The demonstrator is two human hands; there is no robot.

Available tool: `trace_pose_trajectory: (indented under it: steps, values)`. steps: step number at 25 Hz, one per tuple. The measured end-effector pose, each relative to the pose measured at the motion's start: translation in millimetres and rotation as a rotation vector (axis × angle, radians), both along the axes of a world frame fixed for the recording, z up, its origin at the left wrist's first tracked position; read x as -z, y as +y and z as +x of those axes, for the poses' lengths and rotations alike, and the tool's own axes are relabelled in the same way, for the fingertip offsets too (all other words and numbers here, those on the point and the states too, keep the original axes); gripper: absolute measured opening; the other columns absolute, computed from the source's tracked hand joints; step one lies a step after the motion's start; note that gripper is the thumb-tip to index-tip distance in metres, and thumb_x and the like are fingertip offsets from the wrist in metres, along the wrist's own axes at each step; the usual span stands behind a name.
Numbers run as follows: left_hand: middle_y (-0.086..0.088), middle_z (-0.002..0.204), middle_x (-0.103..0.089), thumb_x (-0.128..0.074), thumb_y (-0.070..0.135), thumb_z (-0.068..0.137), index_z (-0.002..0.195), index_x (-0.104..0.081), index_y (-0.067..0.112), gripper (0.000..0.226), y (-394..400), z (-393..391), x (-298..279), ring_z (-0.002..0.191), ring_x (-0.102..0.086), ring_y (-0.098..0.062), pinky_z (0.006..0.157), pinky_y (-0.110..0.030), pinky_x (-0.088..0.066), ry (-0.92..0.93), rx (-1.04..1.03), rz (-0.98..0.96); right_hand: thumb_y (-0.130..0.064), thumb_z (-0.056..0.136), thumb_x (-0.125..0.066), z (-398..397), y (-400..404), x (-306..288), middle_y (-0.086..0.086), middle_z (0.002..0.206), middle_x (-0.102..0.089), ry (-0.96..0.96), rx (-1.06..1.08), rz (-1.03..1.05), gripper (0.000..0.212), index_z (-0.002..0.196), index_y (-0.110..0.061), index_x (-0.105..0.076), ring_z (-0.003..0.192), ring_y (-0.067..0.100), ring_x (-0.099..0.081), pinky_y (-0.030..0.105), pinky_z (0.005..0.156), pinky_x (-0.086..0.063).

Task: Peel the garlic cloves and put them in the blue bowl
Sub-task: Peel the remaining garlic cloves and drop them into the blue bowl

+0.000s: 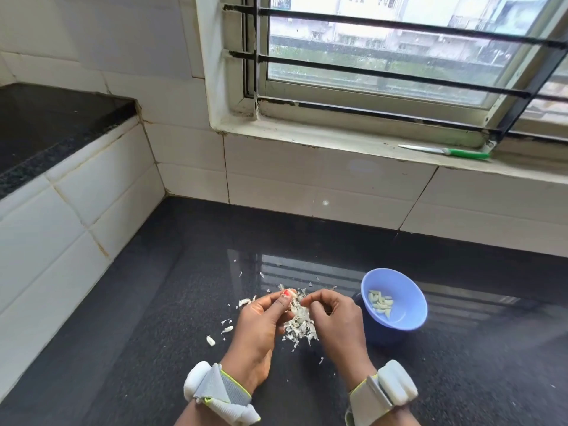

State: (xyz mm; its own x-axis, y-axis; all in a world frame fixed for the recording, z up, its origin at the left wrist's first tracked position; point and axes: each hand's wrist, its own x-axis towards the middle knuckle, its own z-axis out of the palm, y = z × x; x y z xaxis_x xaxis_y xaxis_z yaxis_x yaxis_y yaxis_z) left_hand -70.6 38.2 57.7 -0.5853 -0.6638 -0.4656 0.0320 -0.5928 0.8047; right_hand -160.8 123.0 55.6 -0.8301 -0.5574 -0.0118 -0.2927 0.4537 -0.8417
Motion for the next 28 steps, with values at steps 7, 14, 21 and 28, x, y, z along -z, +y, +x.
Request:
trace_pose_trajectory:
  steps: [7,14,21,28]
  values:
    - [0.001,0.070,-0.069,-0.057,0.008,0.091,0.090,-0.071,0.009,0.014,6,-4,1,0.062,-0.060,-0.007,0.055,-0.018,-0.042,0.007,-0.069,0.057,-0.012,0.081,-0.077,10,-2,-6,-0.012,0.080,-0.074,-0.081,-0.121,-0.214,0.017,0.084,-0.028,-0.073,0.075,0.003,-0.070,0.017,0.070,-0.054]
    - [0.007,0.074,-0.073,-0.073,0.013,0.081,0.081,-0.075,0.021,0.008,-3,5,5,0.070,-0.066,-0.002,0.063,-0.014,-0.048,-0.170,0.008,-0.730,-0.006,0.081,-0.076,2,2,-6,-0.007,0.079,-0.076,-0.132,-0.107,-0.284,0.023,0.081,-0.028,-0.077,0.077,0.011,-0.073,0.033,0.075,-0.060]
    - [0.009,0.072,-0.069,-0.068,0.024,0.076,0.080,-0.076,0.020,0.009,-7,3,5,0.071,-0.061,-0.005,0.063,-0.017,-0.046,-0.296,0.030,-1.156,-0.003,0.081,-0.076,1,1,-6,-0.004,0.082,-0.076,-0.177,-0.117,-0.332,0.027,0.084,-0.030,-0.076,0.077,0.013,-0.073,0.027,0.071,-0.059]
    - [0.006,0.072,-0.070,-0.066,0.025,0.073,0.078,-0.076,0.018,0.013,-6,3,-1,0.067,-0.062,-0.006,0.065,-0.023,-0.047,-0.317,0.037,-1.056,0.000,0.082,-0.073,1,-1,-5,0.004,0.080,-0.077,-0.358,-0.128,-0.377,0.019,0.084,-0.019,-0.076,0.077,0.019,-0.074,0.029,0.073,-0.059]
